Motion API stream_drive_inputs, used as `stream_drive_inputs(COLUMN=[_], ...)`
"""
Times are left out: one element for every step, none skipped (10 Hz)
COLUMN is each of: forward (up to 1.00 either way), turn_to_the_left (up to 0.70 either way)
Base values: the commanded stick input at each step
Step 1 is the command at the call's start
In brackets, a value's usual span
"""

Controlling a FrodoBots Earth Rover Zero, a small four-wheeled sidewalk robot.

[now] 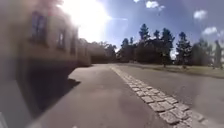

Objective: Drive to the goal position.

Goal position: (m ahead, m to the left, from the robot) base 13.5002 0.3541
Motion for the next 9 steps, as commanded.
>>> stream_drive_inputs(forward=[0.85, 0.85, 0.85, 0.85, 0.85, 0.85, 0.85, 0.85, 0.85], turn_to_the_left=[0.0, 0.0, 0.0, 0.0, 0.0, 0.0, 0.0, 0.0, 0.0])
